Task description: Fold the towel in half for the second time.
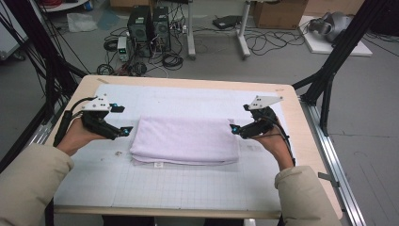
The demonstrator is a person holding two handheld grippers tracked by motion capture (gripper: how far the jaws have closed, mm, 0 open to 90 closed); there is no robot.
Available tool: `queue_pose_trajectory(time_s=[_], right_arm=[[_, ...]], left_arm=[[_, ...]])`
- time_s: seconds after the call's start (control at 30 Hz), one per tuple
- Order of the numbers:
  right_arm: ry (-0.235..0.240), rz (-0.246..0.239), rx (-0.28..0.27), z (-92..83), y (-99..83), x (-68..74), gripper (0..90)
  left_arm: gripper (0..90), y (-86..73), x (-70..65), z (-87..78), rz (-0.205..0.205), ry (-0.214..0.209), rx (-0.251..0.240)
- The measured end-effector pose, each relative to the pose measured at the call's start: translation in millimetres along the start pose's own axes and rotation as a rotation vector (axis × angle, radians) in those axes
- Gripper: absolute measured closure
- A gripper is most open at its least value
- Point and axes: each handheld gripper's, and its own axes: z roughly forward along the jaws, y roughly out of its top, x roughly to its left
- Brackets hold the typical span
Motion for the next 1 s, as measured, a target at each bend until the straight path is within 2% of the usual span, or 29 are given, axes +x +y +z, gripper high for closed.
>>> queue_pose_trajectory(time_s=[0.1,0.5,0.67,0.8,0.93,1.0], right_arm=[[0.014,0.002,-0.032,-6.9,-4.0,2.7,0.5],[0.012,0.034,-0.194,-35.5,-20.3,15.9,0.5],[0.008,0.046,-0.211,-40.2,-24.7,18.2,0.5],[0.017,0.035,-0.23,-43.2,-29.3,23.3,0.5],[0.02,0.033,-0.279,-46.8,-37.9,30.8,0.5],[0.019,0.039,-0.287,-49.2,-41.4,34.8,0.5]], left_arm=[[1.7,-5.6,-4.6,-9.8,-0.005,0.006,-0.033],[1.7,-24.4,-24.3,-45.8,-0.044,0.038,-0.193],[1.7,-37.3,-27.5,-52.7,-0.07,0.059,-0.206],[1.7,-47.5,-31.8,-59.7,-0.078,0.066,-0.231],[1.7,-57.5,-37.9,-65.0,-0.093,0.074,-0.255],[1.7,-62.7,-40.6,-67.6,-0.108,0.077,-0.275]])
